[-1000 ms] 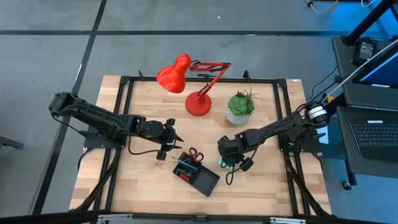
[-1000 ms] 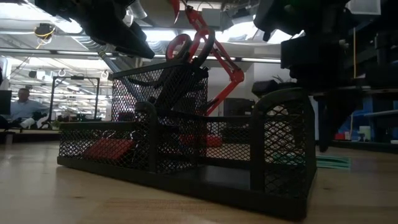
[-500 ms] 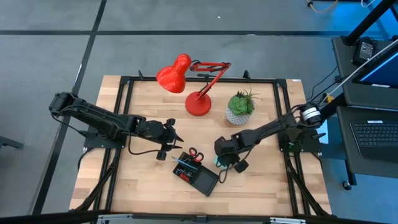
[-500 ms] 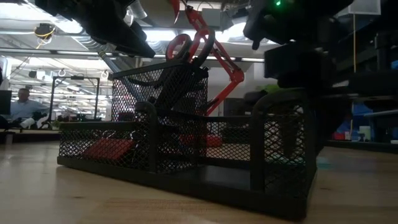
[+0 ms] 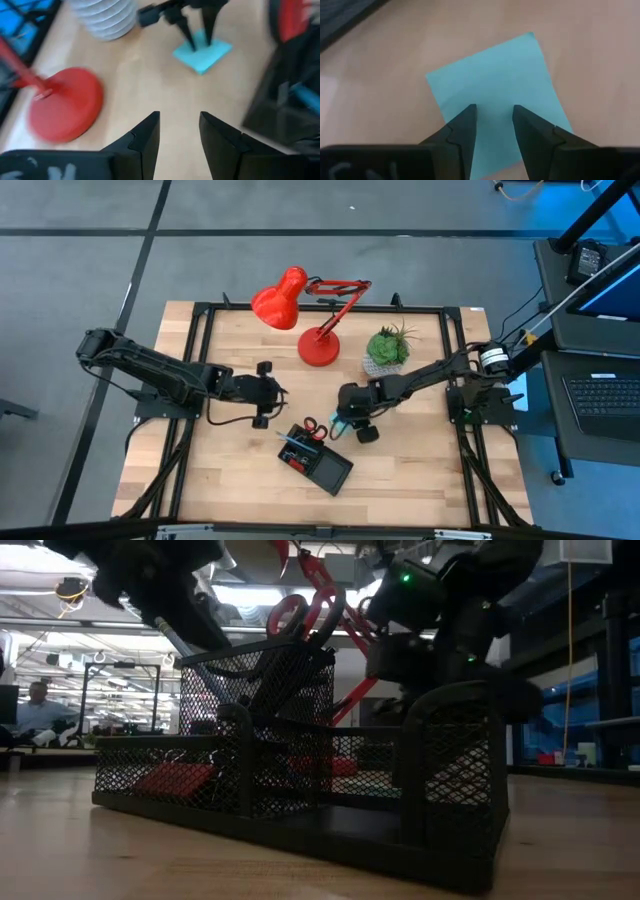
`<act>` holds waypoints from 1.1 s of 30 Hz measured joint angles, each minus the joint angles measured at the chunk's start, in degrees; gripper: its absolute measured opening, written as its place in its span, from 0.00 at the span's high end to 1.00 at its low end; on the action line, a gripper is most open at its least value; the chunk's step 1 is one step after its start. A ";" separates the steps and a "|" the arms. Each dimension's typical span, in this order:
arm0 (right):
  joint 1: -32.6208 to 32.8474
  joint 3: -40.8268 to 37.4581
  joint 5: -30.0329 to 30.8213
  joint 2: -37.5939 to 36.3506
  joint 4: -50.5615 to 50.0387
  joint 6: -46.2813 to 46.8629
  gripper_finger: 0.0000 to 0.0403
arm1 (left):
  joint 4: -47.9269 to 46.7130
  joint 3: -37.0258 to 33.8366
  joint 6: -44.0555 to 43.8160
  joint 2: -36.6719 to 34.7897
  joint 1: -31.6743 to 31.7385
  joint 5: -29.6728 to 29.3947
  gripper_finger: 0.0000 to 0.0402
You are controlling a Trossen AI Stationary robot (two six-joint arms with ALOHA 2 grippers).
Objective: Pick and place office supplies into organizer
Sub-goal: Put the blue notepad into the black desk organizer
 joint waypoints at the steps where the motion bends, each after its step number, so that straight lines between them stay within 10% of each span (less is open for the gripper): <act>1: -0.60 0.00 0.04 0.02 0.60 0.83 0.67 | -1.18 0.00 0.01 -0.28 0.00 -1.59 0.67; 9: -3.96 0.28 0.26 3.98 7.68 6.69 0.67 | -6.97 0.00 11.17 -0.61 0.01 -11.43 0.67; 33: -10.54 -0.13 0.01 6.78 23.40 7.13 0.67 | 1.10 -0.09 39.28 19.28 6.03 -11.65 0.67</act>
